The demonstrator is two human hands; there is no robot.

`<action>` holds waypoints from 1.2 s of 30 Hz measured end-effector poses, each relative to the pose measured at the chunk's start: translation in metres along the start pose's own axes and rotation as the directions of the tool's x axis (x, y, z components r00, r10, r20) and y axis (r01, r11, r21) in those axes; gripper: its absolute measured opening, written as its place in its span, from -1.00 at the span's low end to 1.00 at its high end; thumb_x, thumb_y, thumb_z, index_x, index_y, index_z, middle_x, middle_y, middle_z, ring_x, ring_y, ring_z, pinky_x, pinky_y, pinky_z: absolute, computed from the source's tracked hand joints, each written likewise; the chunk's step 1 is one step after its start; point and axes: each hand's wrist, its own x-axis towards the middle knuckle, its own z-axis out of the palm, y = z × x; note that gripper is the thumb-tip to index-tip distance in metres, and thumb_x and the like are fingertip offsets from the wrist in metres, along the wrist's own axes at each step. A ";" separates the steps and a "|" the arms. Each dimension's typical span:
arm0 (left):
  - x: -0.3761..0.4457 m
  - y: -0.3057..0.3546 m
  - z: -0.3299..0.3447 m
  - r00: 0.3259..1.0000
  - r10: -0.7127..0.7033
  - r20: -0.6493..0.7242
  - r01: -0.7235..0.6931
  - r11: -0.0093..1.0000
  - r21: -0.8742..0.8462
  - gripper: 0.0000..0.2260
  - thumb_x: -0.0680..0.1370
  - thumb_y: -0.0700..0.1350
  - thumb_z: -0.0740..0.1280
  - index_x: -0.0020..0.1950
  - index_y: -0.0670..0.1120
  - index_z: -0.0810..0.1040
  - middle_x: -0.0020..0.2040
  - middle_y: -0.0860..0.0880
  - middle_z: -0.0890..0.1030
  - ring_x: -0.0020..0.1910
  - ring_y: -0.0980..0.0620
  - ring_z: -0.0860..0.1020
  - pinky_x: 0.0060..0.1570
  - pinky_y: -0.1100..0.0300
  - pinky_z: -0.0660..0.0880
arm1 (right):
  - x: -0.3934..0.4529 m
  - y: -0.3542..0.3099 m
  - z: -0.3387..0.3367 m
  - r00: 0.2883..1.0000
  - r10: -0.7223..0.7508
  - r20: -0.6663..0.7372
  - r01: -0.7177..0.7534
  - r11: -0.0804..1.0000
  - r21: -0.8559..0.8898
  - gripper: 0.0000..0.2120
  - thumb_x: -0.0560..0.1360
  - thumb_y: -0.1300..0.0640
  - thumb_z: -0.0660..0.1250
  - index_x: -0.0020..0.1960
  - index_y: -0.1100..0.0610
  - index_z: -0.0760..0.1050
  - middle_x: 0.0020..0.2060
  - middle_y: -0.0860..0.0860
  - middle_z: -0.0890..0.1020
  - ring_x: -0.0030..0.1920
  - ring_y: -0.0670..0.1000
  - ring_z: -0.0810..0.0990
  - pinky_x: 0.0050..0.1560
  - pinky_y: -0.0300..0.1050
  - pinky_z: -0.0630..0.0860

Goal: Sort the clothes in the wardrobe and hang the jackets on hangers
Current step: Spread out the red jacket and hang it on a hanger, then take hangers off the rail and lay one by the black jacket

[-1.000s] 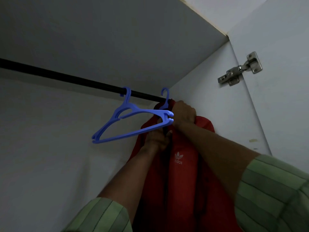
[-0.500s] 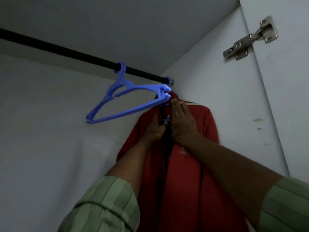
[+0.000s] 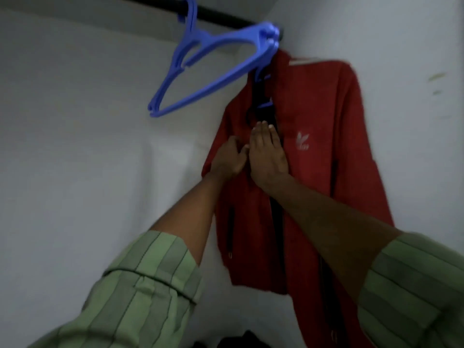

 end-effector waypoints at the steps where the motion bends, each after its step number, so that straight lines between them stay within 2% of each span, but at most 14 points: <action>1: -0.015 -0.013 -0.003 1.000 0.012 0.005 -0.012 0.998 0.066 -0.72 0.64 0.01 0.29 0.22 -0.15 0.53 0.15 -0.18 0.64 0.14 -0.19 0.59 0.11 -0.02 0.51 | -0.015 -0.011 0.002 0.999 -0.010 0.040 0.008 0.999 0.051 -0.37 0.58 0.06 0.13 0.56 0.36 0.19 0.52 0.28 0.32 0.56 0.24 0.24 0.59 0.13 0.11; 4: -0.062 -0.054 -0.009 0.982 -0.072 0.177 0.028 0.971 0.238 -0.81 0.56 -0.07 0.27 0.05 -0.09 0.63 0.07 -0.15 0.68 0.06 -0.16 0.63 0.05 -0.03 0.58 | -0.065 -0.046 0.014 0.980 -0.059 0.191 0.031 0.988 0.149 -0.29 0.51 0.00 0.26 0.55 0.35 0.22 0.50 0.29 0.34 0.54 0.26 0.27 0.58 0.15 0.13; 6: -0.095 -0.075 -0.009 0.931 -0.175 0.321 0.074 0.949 0.305 -0.80 0.55 -0.15 0.27 0.03 -0.08 0.69 0.09 -0.12 0.69 0.07 -0.12 0.64 0.10 -0.01 0.59 | -0.098 -0.066 0.020 0.958 -0.112 0.263 0.061 0.979 0.195 -0.20 0.48 -0.06 0.33 0.57 0.36 0.19 0.52 0.31 0.29 0.55 0.29 0.22 0.60 0.19 0.06; 8: -0.127 -0.095 -0.004 0.907 -0.236 0.348 0.116 0.936 0.331 -0.77 0.57 -0.17 0.30 0.12 -0.08 0.72 0.18 -0.12 0.66 0.15 -0.09 0.61 0.21 0.03 0.55 | -0.126 -0.084 0.024 0.925 -0.158 0.346 0.071 0.965 0.253 -0.16 0.47 -0.07 0.37 0.57 0.36 0.17 0.52 0.32 0.28 0.56 0.30 0.20 0.60 0.20 0.02; 11: -0.187 -0.122 0.007 0.894 -0.302 0.332 0.172 0.914 0.366 -0.79 0.59 -0.12 0.31 0.14 -0.04 0.71 0.18 -0.14 0.62 0.16 -0.10 0.59 0.18 0.10 0.51 | -0.170 -0.113 0.024 0.868 -0.206 0.452 0.039 0.936 0.350 -0.20 0.47 -0.05 0.40 0.55 0.33 0.20 0.50 0.26 0.33 0.52 0.26 0.25 0.59 0.14 0.10; 16: -0.299 -0.160 0.022 0.798 -0.485 0.358 0.368 0.862 0.348 -0.79 0.58 -0.14 0.30 0.11 -0.01 0.72 0.16 -0.08 0.65 0.13 -0.05 0.60 0.06 0.24 0.44 | -0.257 -0.160 0.023 0.700 -0.355 0.619 -0.121 0.796 0.593 -0.37 0.48 0.03 0.42 0.44 0.26 0.31 0.37 0.18 0.40 0.38 0.16 0.35 0.34 0.02 0.41; 19: -0.361 -0.179 0.024 0.717 -0.581 0.386 0.459 0.810 0.365 -0.78 0.58 -0.13 0.31 0.13 -0.03 0.72 0.19 -0.06 0.67 0.17 -0.04 0.61 0.14 0.25 0.46 | -0.311 -0.189 0.020 0.578 -0.466 0.670 -0.233 0.693 0.682 -0.53 0.50 0.08 0.41 0.32 0.24 0.38 0.29 0.19 0.42 0.31 0.17 0.39 0.17 0.05 0.49; 24: -0.457 -0.207 0.018 0.621 -0.663 0.418 0.506 0.746 0.433 -0.79 0.62 -0.08 0.31 0.09 -0.11 0.71 0.14 -0.07 0.68 0.12 -0.07 0.62 0.09 0.14 0.52 | -0.405 -0.237 0.024 0.350 -0.653 0.671 -0.339 0.580 0.741 -0.57 0.53 0.00 0.31 0.31 0.21 0.45 0.32 0.18 0.45 0.31 0.22 0.47 0.23 0.10 0.53; 27: -0.519 -0.211 0.016 0.664 -0.621 0.416 0.352 0.751 0.559 -0.72 0.64 0.05 0.25 0.22 -0.06 0.59 0.16 -0.08 0.59 0.10 -0.12 0.58 0.04 0.03 0.50 | -0.455 -0.248 0.017 0.278 -0.664 0.694 -0.420 0.566 0.710 -0.69 0.60 -0.01 0.26 0.21 0.19 0.48 0.26 0.20 0.51 0.20 0.21 0.53 0.19 0.08 0.53; 30: -0.579 -0.199 0.020 0.769 -0.535 0.350 0.247 0.753 0.610 -0.55 0.65 0.22 0.08 0.26 -0.03 0.59 0.19 -0.07 0.60 0.12 -0.15 0.57 0.06 0.01 0.42 | -0.494 -0.244 -0.002 0.341 -0.560 0.755 -0.608 0.481 0.631 -0.60 0.68 -0.01 0.19 0.42 0.19 0.45 0.37 0.16 0.52 0.35 0.18 0.49 0.35 -0.06 0.40; 31: -0.588 -0.194 0.021 0.796 -0.512 0.321 0.252 0.764 0.594 -0.47 0.63 0.30 0.07 0.30 -0.03 0.58 0.23 -0.07 0.61 0.17 -0.14 0.57 0.13 0.00 0.40 | -0.500 -0.242 -0.006 0.352 -0.509 0.786 -0.689 0.428 0.585 -0.61 0.69 0.03 0.21 0.42 0.23 0.45 0.36 0.16 0.53 0.35 0.16 0.49 0.30 -0.17 0.36; 33: -0.599 -0.188 0.025 0.818 -0.479 0.318 0.238 0.785 0.572 -0.30 0.52 0.46 0.13 0.38 -0.05 0.55 0.30 -0.08 0.60 0.28 -0.11 0.53 0.29 -0.04 0.37 | -0.504 -0.244 -0.009 0.353 -0.421 0.835 -0.796 0.334 0.505 -0.65 0.66 0.11 0.28 0.34 0.31 0.48 0.27 0.21 0.56 0.28 0.17 0.52 0.14 -0.30 0.31; 34: -0.603 -0.184 0.025 0.822 -0.465 0.328 0.215 0.788 0.577 -0.22 0.45 0.50 0.19 0.41 -0.06 0.53 0.33 -0.09 0.59 0.32 -0.10 0.51 0.33 -0.06 0.35 | -0.504 -0.246 -0.009 0.354 -0.374 0.857 -0.834 0.289 0.471 -0.66 0.62 0.13 0.35 0.30 0.33 0.50 0.22 0.22 0.58 0.24 0.18 0.55 0.15 -0.28 0.34; 36: -0.603 -0.182 0.026 0.817 -0.463 0.343 0.212 0.795 0.568 -0.15 0.35 0.49 0.34 0.44 -0.07 0.49 0.35 -0.09 0.58 0.34 -0.10 0.51 0.36 -0.07 0.33 | -0.501 -0.250 -0.007 0.315 -0.273 0.909 -0.906 0.200 0.374 -0.64 0.51 0.11 0.48 0.20 0.29 0.54 0.12 0.19 0.62 0.14 0.16 0.61 0.20 -0.10 0.52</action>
